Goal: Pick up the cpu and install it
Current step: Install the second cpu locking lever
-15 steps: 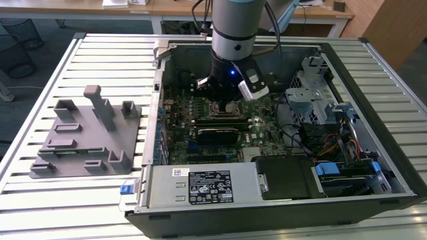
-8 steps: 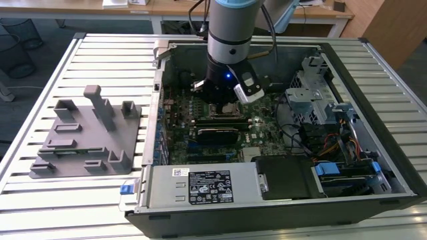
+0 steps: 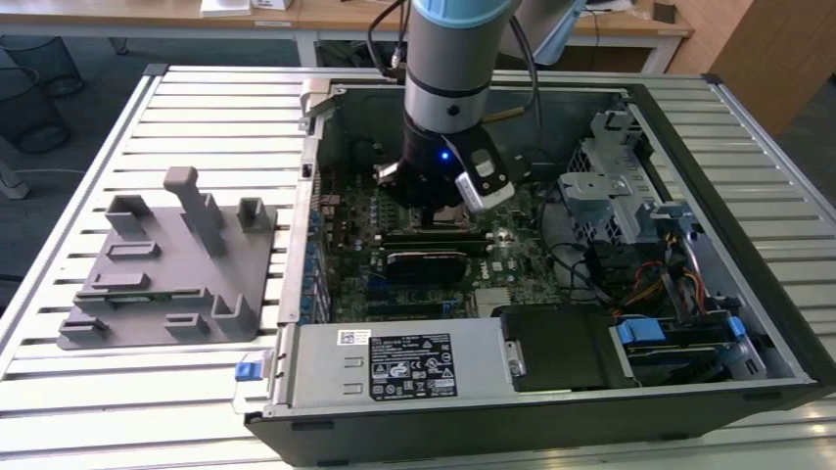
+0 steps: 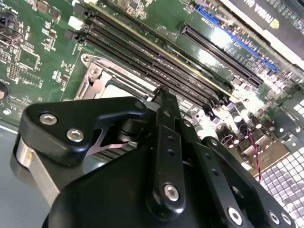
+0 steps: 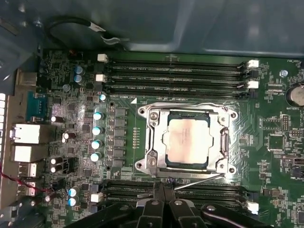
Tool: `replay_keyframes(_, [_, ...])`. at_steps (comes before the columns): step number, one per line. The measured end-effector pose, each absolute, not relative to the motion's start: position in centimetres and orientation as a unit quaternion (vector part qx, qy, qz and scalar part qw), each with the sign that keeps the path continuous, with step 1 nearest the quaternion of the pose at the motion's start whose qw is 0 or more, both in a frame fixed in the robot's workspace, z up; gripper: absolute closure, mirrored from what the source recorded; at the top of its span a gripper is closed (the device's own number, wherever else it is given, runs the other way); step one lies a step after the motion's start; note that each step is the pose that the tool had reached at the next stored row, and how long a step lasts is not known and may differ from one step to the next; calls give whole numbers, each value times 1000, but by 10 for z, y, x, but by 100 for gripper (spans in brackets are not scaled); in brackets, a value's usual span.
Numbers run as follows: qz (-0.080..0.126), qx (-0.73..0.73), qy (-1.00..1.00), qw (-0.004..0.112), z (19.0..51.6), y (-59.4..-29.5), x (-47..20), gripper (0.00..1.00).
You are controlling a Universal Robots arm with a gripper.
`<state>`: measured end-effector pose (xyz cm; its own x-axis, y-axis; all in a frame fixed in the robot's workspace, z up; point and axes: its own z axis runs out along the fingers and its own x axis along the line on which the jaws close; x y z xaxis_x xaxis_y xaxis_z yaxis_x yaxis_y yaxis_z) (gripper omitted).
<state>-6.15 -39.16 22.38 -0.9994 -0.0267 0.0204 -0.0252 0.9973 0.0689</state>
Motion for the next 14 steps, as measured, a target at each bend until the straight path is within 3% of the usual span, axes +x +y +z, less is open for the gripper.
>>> replay_keyframes(14, [-60, 13, -998, 11, 215, -397, -66, 89])
